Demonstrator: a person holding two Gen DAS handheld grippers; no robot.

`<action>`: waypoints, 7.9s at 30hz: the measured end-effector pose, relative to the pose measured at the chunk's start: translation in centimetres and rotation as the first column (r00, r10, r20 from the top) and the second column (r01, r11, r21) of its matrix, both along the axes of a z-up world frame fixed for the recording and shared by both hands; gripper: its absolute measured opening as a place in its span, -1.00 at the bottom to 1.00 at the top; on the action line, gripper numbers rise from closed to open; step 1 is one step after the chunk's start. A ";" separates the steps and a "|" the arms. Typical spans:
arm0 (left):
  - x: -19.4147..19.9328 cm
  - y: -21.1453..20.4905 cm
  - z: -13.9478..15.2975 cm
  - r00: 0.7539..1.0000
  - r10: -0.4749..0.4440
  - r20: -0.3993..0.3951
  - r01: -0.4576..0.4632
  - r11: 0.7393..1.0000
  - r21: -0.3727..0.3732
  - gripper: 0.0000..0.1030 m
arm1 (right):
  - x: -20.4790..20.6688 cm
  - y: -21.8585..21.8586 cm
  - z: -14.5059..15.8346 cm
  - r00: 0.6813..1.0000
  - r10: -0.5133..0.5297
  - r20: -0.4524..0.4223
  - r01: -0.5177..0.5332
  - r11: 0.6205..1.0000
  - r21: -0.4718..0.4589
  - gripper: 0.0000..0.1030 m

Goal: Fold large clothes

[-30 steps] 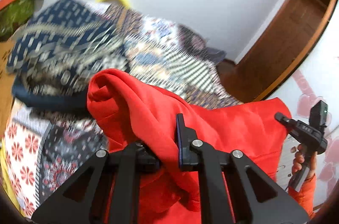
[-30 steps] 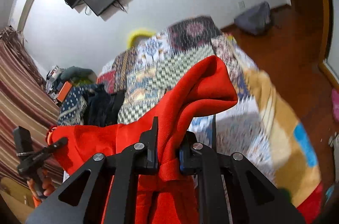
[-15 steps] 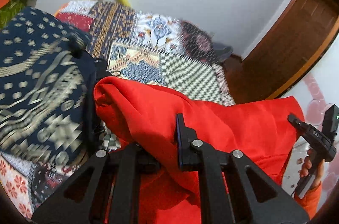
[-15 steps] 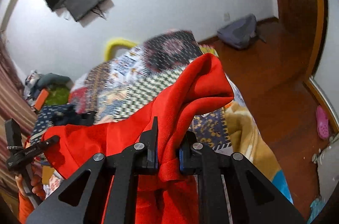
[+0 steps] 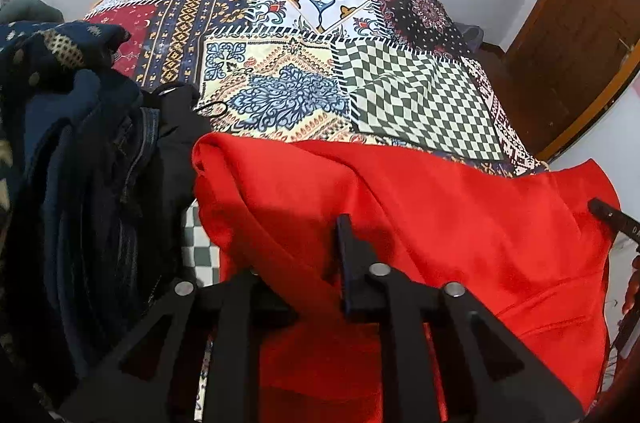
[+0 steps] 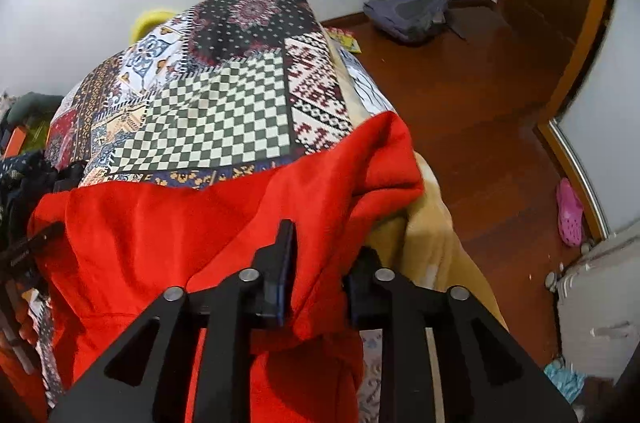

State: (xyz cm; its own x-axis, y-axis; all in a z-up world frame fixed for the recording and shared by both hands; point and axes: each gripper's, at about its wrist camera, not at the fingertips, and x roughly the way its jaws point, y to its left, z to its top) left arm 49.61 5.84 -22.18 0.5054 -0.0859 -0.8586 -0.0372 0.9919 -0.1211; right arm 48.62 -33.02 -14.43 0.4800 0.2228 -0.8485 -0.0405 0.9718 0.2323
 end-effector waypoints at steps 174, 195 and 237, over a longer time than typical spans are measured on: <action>-12.1 2.0 -3.1 0.998 0.021 -0.062 -0.032 0.982 -0.189 0.25 | -3.5 14.0 -2.0 0.918 0.392 -0.054 -0.395 0.918 -0.034 0.00; -7.6 2.2 -5.9 0.991 0.121 -0.057 -0.133 0.852 -0.506 0.58 | 4.4 9.9 -2.3 0.997 0.069 -0.046 -0.066 0.996 0.065 0.00; -14.2 -2.4 16.0 0.807 0.318 0.498 -0.218 0.944 -0.249 -0.85 | -6.0 25.5 -0.8 0.863 0.504 -0.028 -0.488 0.847 0.210 0.00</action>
State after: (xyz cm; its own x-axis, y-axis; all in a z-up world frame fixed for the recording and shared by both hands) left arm 35.38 3.47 -6.15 0.8978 0.0007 -0.4404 -0.1801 0.9131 -0.3658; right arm 42.65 -7.51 -15.24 0.1957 0.5733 -0.7957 -0.4793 0.7638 0.4324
